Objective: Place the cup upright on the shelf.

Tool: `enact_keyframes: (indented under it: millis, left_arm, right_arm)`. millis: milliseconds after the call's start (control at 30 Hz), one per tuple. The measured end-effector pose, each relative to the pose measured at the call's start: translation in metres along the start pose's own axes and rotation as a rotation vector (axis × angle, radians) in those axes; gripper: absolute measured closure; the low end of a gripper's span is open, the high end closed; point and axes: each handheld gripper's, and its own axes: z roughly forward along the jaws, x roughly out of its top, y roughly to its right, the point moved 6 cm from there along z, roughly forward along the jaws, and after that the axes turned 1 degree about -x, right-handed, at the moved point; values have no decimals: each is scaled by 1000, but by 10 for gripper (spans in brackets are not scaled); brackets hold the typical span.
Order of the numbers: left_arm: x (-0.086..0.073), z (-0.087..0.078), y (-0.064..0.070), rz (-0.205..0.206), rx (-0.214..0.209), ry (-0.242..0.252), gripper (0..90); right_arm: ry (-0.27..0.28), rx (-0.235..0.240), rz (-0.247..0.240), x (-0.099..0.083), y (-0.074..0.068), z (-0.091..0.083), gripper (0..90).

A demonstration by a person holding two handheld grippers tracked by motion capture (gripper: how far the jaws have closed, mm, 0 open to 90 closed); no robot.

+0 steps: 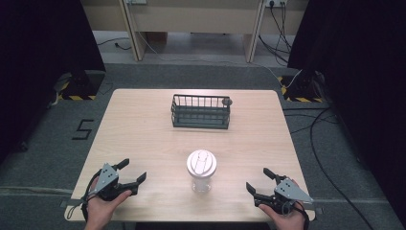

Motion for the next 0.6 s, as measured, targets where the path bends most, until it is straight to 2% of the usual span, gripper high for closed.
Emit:
enact_keyframes:
  millis: [300, 600]
  left_arm:
    - [-1, -3, -5, -39, 22, 26, 147]
    - [-1, -1, -4, -69, 6, 33, 151]
  right_arm:
    - [3, 92, -14, 5, -23, 8, 168]
    - [31, 133, -9, 10, -38, 15, 183]
